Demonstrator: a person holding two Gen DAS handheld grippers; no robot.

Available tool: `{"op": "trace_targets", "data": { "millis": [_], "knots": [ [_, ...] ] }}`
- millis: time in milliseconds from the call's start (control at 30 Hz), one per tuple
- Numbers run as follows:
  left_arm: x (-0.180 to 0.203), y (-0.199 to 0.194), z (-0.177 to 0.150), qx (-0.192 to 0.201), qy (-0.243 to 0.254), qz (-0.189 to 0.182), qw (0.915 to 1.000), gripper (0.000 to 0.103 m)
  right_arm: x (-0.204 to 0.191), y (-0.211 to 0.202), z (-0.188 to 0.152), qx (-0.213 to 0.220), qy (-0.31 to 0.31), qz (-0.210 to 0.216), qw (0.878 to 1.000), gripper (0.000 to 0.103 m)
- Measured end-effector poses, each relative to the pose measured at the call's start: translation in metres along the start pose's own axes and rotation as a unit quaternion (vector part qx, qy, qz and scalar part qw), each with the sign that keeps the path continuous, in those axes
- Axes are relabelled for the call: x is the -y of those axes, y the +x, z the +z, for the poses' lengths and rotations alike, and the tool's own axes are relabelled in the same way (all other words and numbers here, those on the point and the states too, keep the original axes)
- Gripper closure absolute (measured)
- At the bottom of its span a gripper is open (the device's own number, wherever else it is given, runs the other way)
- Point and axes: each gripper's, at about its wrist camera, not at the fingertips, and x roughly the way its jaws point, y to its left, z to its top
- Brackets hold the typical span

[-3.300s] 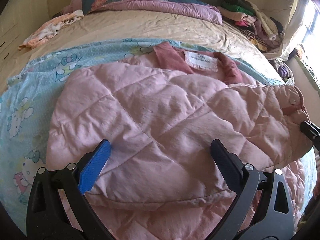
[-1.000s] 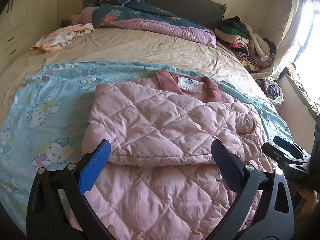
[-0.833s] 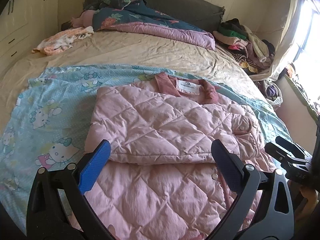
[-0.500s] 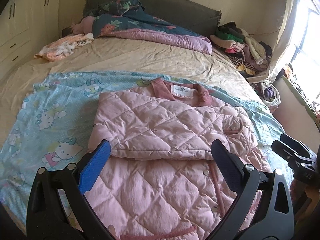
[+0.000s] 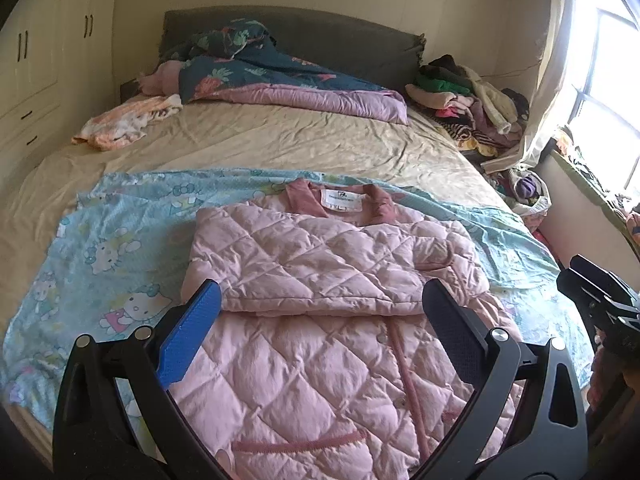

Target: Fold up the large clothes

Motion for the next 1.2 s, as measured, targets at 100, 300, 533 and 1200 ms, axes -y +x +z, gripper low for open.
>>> {"op": "trace_targets", "data": {
  "millis": [100,300,533,1200],
  "knots": [
    [0.005,-0.011,-0.002,0.007,0.005,0.0,1.0,0.009,-0.001,-0.015,-0.001,0.01,-0.002,-0.001,1.0,0.004],
    [0.014,-0.026,-0.007,0.016,0.012,-0.005,0.9998,0.009,-0.002,-0.034,-0.003,0.021,-0.009,-0.004,1.0,0.004],
    [0.024,-0.041,-0.018,0.027,0.021,-0.009,0.9994,0.009,-0.002,-0.055,-0.01,0.034,-0.019,-0.009,0.999,0.004],
    [0.026,-0.061,-0.074,0.028,0.024,-0.019,0.9992,0.009,0.003,-0.085,-0.064,0.032,-0.026,-0.017,0.999,0.004]
  ]
}}
